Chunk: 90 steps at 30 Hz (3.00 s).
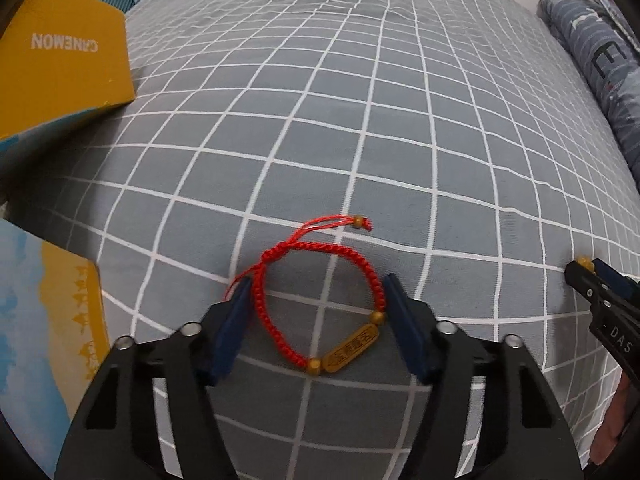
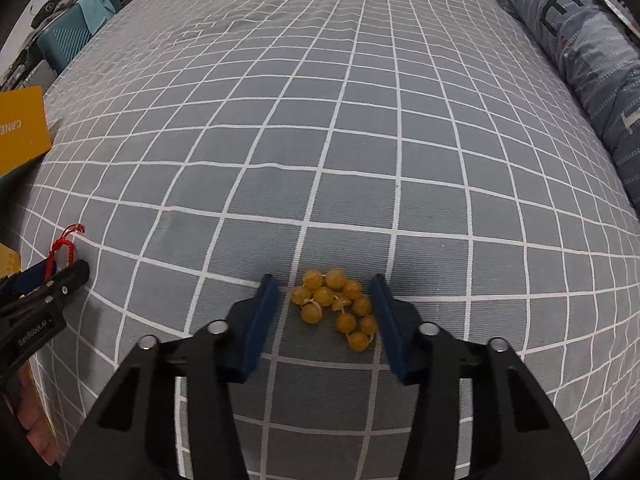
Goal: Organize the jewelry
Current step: 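Grasp the red string bracelet with left tool while right tool grasps amber bead bracelet, then carry the red string and amber bracelets with both tools into the white box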
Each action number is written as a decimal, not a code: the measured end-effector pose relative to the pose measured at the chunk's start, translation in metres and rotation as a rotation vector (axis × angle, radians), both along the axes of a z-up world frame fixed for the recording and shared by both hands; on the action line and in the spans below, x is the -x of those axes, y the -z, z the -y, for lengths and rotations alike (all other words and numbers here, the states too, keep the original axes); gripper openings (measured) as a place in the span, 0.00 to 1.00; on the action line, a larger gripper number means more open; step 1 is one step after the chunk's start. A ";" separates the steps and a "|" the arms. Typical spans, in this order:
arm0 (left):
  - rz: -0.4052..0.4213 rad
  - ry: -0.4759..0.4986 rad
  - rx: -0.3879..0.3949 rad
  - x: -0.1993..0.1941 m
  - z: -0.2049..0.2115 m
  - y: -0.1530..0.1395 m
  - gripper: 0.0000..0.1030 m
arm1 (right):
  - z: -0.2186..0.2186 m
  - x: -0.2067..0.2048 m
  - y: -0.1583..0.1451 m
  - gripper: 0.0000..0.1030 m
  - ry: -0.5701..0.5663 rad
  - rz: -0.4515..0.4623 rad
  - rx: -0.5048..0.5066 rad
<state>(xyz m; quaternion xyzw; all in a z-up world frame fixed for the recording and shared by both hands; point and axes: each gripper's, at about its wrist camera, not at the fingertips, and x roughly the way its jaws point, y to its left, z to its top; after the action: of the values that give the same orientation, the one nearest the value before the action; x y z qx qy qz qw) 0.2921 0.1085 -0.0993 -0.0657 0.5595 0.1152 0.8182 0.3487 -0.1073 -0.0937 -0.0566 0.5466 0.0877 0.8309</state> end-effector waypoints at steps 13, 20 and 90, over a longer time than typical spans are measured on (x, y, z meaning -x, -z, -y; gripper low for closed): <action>0.013 -0.002 0.019 0.005 -0.007 -0.009 0.10 | -0.004 -0.002 -0.002 0.15 -0.008 0.015 0.019; 0.046 0.029 0.038 0.016 0.004 -0.028 0.10 | -0.005 0.005 -0.010 0.15 0.007 0.036 0.015; 0.404 0.036 -0.028 0.203 -0.062 -0.183 0.10 | -0.070 0.185 -0.168 0.09 -0.035 0.391 -0.108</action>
<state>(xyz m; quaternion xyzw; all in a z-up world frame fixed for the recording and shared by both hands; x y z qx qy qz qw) 0.0890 0.1703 0.0839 -0.0663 0.3832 0.0929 0.9166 0.1633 -0.0375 0.0739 -0.0374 0.3683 0.1188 0.9213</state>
